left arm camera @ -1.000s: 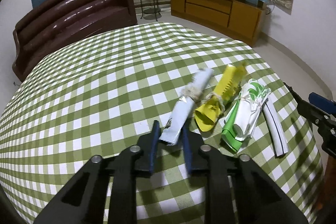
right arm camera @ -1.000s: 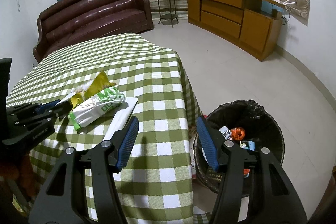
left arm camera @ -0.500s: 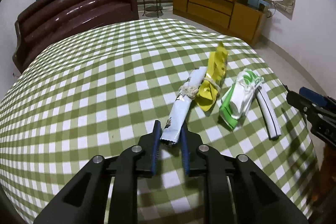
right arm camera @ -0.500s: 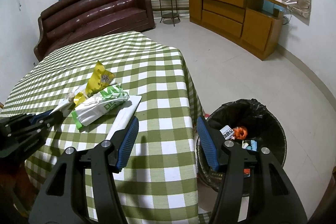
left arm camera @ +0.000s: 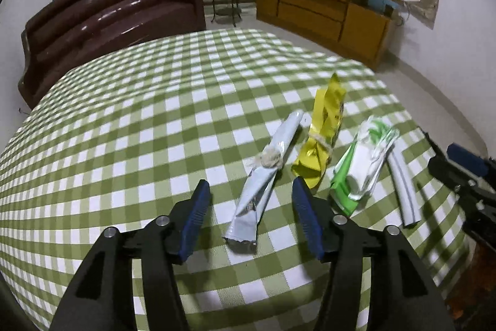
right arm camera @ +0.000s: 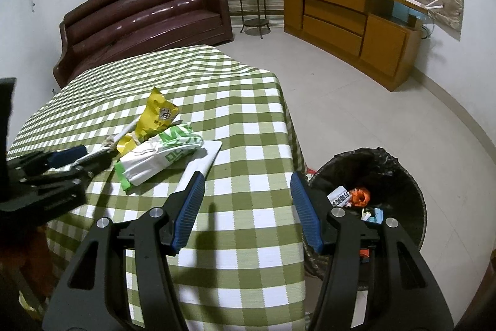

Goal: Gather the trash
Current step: 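Grasp the white rolled wrapper with the left tool while the right tool grasps the white paper strip, then carry the white wrapper and white strip with both tools over the bin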

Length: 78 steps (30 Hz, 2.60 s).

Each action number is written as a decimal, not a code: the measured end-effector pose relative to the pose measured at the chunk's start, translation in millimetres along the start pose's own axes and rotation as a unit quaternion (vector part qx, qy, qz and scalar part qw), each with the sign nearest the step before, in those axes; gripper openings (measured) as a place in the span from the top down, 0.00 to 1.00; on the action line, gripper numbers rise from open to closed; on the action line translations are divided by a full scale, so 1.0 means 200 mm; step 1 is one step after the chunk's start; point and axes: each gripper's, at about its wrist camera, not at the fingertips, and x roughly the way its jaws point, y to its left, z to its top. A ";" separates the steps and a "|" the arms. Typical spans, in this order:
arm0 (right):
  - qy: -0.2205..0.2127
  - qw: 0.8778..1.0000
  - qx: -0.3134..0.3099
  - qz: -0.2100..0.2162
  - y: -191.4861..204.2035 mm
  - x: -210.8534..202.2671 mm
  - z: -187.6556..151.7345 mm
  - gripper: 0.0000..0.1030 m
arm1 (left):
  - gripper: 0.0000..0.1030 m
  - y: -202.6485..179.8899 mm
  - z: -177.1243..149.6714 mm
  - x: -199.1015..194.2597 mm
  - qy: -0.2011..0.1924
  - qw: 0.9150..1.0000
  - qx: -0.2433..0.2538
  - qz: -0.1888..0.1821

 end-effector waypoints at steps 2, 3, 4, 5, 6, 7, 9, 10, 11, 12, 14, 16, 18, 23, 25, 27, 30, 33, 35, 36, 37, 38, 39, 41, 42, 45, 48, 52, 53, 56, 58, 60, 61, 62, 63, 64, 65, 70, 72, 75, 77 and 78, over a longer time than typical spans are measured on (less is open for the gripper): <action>0.000 1.000 -0.001 0.001 0.01 0.00 0.01 0.45 | 0.61 -0.01 -0.01 0.00 -0.007 1.000 0.013 0.007; 0.001 1.000 -0.002 0.001 0.02 0.00 0.01 0.45 | 0.72 -0.01 -0.01 0.01 -0.008 1.000 0.014 0.008; 0.001 1.000 -0.003 0.001 0.02 0.00 0.01 0.45 | 0.76 -0.01 -0.01 0.01 -0.009 1.000 0.014 0.011; 0.001 1.000 -0.004 0.002 0.03 0.01 0.01 0.45 | 0.82 0.00 -0.01 0.01 -0.010 1.000 0.013 0.013; 0.002 1.000 -0.005 0.003 0.04 0.01 0.01 0.45 | 0.83 0.02 -0.01 0.01 -0.009 1.000 0.008 0.010; 0.002 1.000 -0.006 0.004 0.05 0.01 0.02 0.45 | 0.83 0.02 -0.01 0.01 -0.009 1.000 0.003 0.006; 0.004 1.000 -0.009 0.005 0.08 0.02 0.02 0.45 | 0.83 0.04 -0.02 0.00 -0.009 1.000 -0.007 0.002; 0.005 1.000 -0.011 0.006 0.09 0.02 0.01 0.45 | 0.83 0.05 -0.02 0.00 -0.009 1.000 -0.010 0.005; 0.006 1.000 -0.012 0.006 0.10 0.02 0.02 0.45 | 0.83 0.07 -0.03 -0.01 -0.010 1.000 -0.012 0.005; 0.008 1.000 -0.014 0.006 0.11 0.03 0.01 0.45 | 0.83 0.08 -0.04 -0.02 -0.009 1.000 -0.014 0.004; 0.012 1.000 -0.016 0.007 0.14 0.04 0.02 0.45 | 0.83 0.11 -0.06 -0.04 -0.009 1.000 -0.023 0.007; 0.016 1.000 -0.019 0.007 0.16 0.05 0.02 0.45 | 0.83 0.14 -0.08 -0.06 -0.009 0.999 -0.029 0.009; 0.022 1.000 -0.023 0.003 0.19 0.07 0.02 0.45 | 0.83 0.17 -0.09 -0.09 -0.012 0.999 -0.033 0.017; 0.031 0.999 -0.038 -0.016 0.24 0.11 0.02 0.45 | 0.83 0.23 -0.13 -0.14 -0.021 0.998 -0.043 0.033; 0.033 0.998 -0.045 -0.022 0.26 0.12 0.03 0.45 | 0.83 0.25 -0.14 -0.15 -0.024 0.998 -0.045 0.042; 0.035 0.998 -0.053 -0.030 0.28 0.12 0.03 0.47 | 0.83 0.27 -0.16 -0.16 -0.025 0.997 -0.049 0.050; 0.045 0.996 -0.065 -0.030 0.31 0.13 0.01 0.60 | 0.83 0.31 -0.19 -0.17 -0.023 0.997 -0.058 0.050; 0.042 0.996 -0.072 -0.034 0.33 0.13 0.00 0.64 | 0.83 0.33 -0.20 -0.18 -0.023 0.997 -0.061 0.050; 0.042 0.996 -0.072 -0.035 0.34 0.13 -0.01 0.65 | 0.83 0.34 -0.20 -0.19 -0.023 0.997 -0.062 0.049; 0.041 0.996 -0.073 -0.036 0.34 0.13 -0.01 0.66 | 0.83 0.35 -0.21 -0.20 -0.024 0.996 -0.064 0.050; 0.041 0.996 -0.073 -0.037 0.35 0.12 -0.02 0.67 | 0.83 0.35 -0.21 -0.20 -0.025 0.996 -0.066 0.050; 0.039 0.996 -0.072 -0.038 0.35 0.12 -0.02 0.68 | 0.83 0.35 -0.21 -0.20 -0.025 0.996 -0.068 0.050; 0.038 0.996 -0.070 -0.040 0.35 0.11 -0.02 0.69 | 0.83 0.35 -0.21 -0.19 -0.025 0.996 -0.069 0.050; 0.035 0.996 -0.066 -0.045 0.34 0.10 -0.03 0.74 | 0.83 0.36 -0.20 -0.19 -0.023 0.996 -0.072 0.051; 0.035 0.996 -0.064 -0.045 0.33 0.10 -0.03 0.77 | 0.83 0.36 -0.21 -0.19 -0.022 0.996 -0.071 0.053; 0.034 0.997 -0.052 -0.038 0.29 0.09 -0.02 0.82 | 0.83 0.38 -0.21 -0.19 -0.021 0.995 -0.072 0.058; 0.033 0.998 -0.047 -0.032 0.26 0.10 -0.01 0.82 | 0.83 0.38 -0.21 -0.18 -0.021 0.995 -0.079 0.063; 0.031 0.999 -0.037 -0.023 0.23 0.10 0.01 0.83 | 0.83 0.38 -0.21 -0.18 -0.023 0.994 -0.081 0.071; 0.030 0.999 -0.033 -0.020 0.22 0.09 0.01 0.83 | 0.83 0.38 -0.21 -0.18 -0.022 0.994 -0.081 0.073; 0.024 0.999 -0.029 -0.014 0.20 0.08 0.01 0.83 | 0.83 0.38 -0.21 -0.18 -0.020 0.993 -0.081 0.083; 0.022 0.999 -0.025 -0.008 0.18 0.07 0.00 0.83 | 0.83 0.36 -0.20 -0.18 -0.020 0.993 -0.079 0.091; 0.019 1.000 -0.021 -0.004 0.17 0.05 -0.01 0.83 | 0.83 0.35 -0.20 -0.18 -0.022 0.992 -0.075 0.096; 0.017 1.000 -0.020 -0.002 0.16 0.05 -0.01 0.83 | 0.83 0.34 -0.20 -0.18 -0.023 0.992 -0.073 0.100; 0.016 1.000 -0.019 -0.001 0.16 0.04 -0.02 0.83 | 0.83 0.34 -0.19 -0.18 -0.024 0.992 -0.073 0.103; 0.015 1.000 -0.019 0.000 0.15 0.03 -0.02 0.83 | 0.83 0.33 -0.19 -0.18 -0.024 0.991 -0.073 0.106; 0.013 1.000 -0.018 0.000 0.15 0.02 -0.02 0.83 | 0.83 0.33 -0.19 -0.18 -0.025 0.991 -0.074 0.108; 0.012 1.000 -0.016 0.000 0.13 0.02 -0.03 0.83 | 0.83 0.33 -0.19 -0.18 -0.025 0.991 -0.075 0.109; 0.001 1.000 -0.008 -0.001 0.09 -0.03 -0.04 0.83 | 0.83 0.30 -0.19 -0.19 -0.028 0.990 -0.074 0.114; -0.002 1.000 -0.006 -0.001 0.08 -0.05 -0.03 0.83 | 0.83 0.29 -0.19 -0.20 -0.031 0.990 -0.071 0.114; -0.007 1.000 -0.005 0.001 0.06 -0.07 -0.03 0.84 | 0.83 0.26 -0.19 -0.22 -0.036 0.990 -0.073 0.112; -0.013 1.000 -0.004 0.002 0.05 -0.10 -0.02 0.83 | 0.83 0.25 -0.18 -0.24 -0.041 0.990 -0.073 0.110; -0.015 1.000 -0.003 0.002 0.04 -0.11 -0.02 0.83 | 0.83 0.24 -0.18 -0.25 -0.043 0.991 -0.072 0.108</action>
